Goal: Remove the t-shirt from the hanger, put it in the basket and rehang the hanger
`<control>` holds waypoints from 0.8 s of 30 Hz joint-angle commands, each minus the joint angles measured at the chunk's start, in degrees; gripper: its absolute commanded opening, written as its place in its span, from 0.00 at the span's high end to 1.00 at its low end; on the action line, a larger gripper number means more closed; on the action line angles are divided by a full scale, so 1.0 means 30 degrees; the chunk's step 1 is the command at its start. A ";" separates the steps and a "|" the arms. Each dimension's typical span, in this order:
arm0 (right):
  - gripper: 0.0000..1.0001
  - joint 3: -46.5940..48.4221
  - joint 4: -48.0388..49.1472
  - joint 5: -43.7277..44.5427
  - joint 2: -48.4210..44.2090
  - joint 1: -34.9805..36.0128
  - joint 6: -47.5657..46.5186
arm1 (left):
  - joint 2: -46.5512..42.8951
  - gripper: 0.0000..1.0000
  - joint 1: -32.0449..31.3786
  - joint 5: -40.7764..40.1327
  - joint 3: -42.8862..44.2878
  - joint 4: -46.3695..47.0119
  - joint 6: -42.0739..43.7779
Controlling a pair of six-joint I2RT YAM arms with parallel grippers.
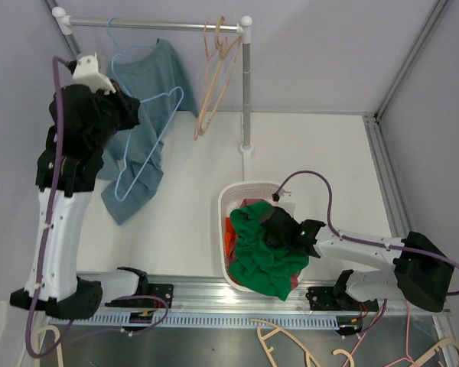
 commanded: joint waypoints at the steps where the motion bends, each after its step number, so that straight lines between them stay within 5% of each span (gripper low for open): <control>1: 1.00 -0.0374 -0.0188 -0.2503 0.2481 -0.0084 0.0462 | 0.2020 0.99 0.0260 0.0229 0.2071 0.0396 0.0723; 4: 1.00 0.1352 -0.1824 -0.1893 0.2899 -0.0114 -0.0036 | 0.3137 0.99 0.0406 0.0579 0.3388 0.0864 0.0722; 9: 0.60 0.4136 -0.5071 0.0246 0.0382 0.0209 -0.1117 | 0.6271 0.99 0.0845 0.1575 0.5526 0.0722 0.0957; 14: 0.57 0.6947 -0.7832 0.1831 -0.0294 -0.0085 -0.1501 | 0.7858 1.00 0.0964 0.1401 0.7786 -0.0045 0.0664; 24: 0.14 0.8301 -0.9126 0.3207 -0.2546 0.0383 -0.1853 | 0.9703 0.99 0.0993 0.1283 1.0276 0.0861 0.1805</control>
